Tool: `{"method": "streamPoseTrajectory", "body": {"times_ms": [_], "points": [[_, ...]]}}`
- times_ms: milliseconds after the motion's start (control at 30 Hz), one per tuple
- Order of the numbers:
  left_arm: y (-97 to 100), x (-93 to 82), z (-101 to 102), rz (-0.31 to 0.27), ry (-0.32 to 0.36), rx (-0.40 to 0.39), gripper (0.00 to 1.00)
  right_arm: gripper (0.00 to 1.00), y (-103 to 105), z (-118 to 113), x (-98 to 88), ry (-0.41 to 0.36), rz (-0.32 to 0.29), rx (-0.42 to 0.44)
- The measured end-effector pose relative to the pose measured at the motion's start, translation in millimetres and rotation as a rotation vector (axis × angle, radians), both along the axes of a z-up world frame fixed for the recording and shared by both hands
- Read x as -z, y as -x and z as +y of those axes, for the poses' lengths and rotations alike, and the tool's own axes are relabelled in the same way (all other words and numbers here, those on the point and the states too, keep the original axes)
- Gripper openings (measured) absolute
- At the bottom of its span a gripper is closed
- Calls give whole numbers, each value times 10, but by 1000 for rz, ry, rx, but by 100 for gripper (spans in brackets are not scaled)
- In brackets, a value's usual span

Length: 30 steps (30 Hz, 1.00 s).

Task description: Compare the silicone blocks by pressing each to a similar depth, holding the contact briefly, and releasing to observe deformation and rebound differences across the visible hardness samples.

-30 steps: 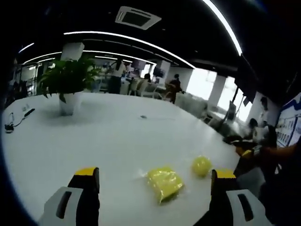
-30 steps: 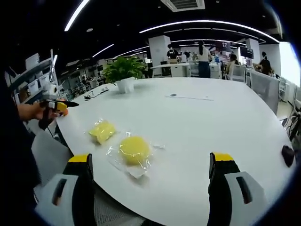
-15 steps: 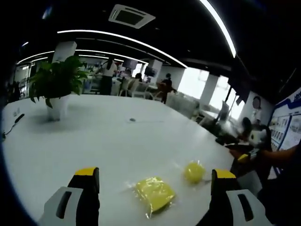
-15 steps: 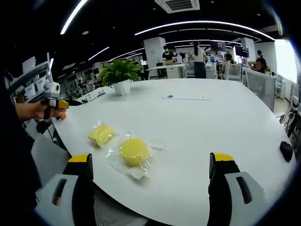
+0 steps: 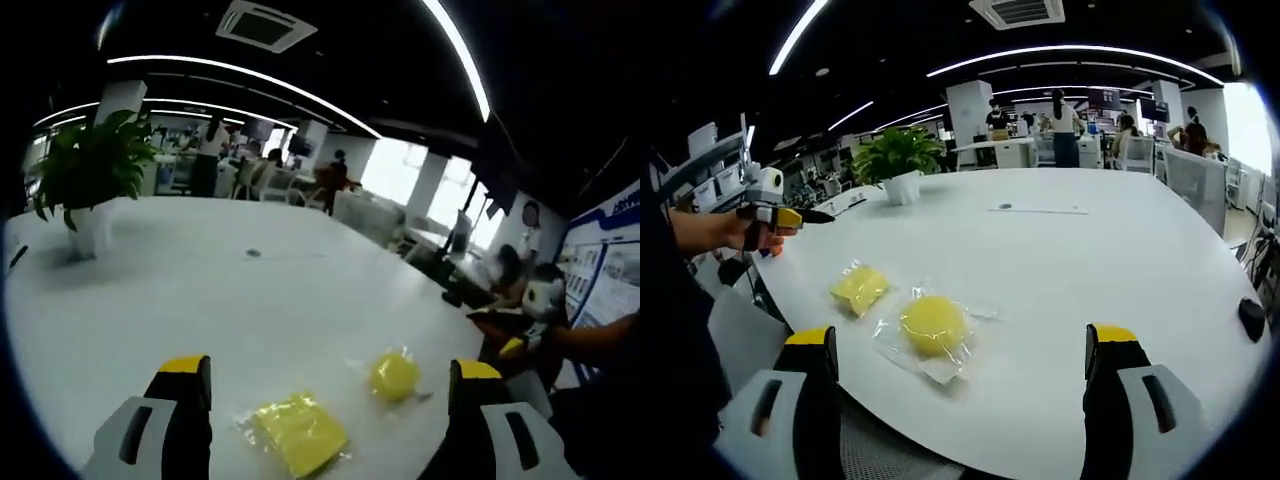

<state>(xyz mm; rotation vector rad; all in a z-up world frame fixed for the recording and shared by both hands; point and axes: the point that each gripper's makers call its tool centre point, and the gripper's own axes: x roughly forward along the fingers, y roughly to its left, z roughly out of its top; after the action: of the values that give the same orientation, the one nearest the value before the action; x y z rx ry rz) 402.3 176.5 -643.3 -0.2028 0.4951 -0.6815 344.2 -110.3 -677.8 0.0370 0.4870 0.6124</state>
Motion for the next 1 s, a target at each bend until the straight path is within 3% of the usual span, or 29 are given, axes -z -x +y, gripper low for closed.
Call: {"method": "streamPoseTrajectory", "body": {"times_ms": [133, 267, 367, 633, 1000], "points": [[-62, -106, -186, 8, 57, 8, 100, 96, 26, -55, 39, 13, 12, -3], [-101, -108, -364, 11, 57, 32, 100, 96, 38, -80, 28, 12, 8, 2], [-109, -168, -502, 27, 132, 43, 100, 96, 54, -76, 25, 12, 5, -2], [-158, -79, -696, 54, 123, 67, 100, 96, 29, -63, 5, 1, -3, -1], [-324, 1, -895, 112, 207, 36, 100, 96, 9, -29, 51, -2, 4, -28]]}}
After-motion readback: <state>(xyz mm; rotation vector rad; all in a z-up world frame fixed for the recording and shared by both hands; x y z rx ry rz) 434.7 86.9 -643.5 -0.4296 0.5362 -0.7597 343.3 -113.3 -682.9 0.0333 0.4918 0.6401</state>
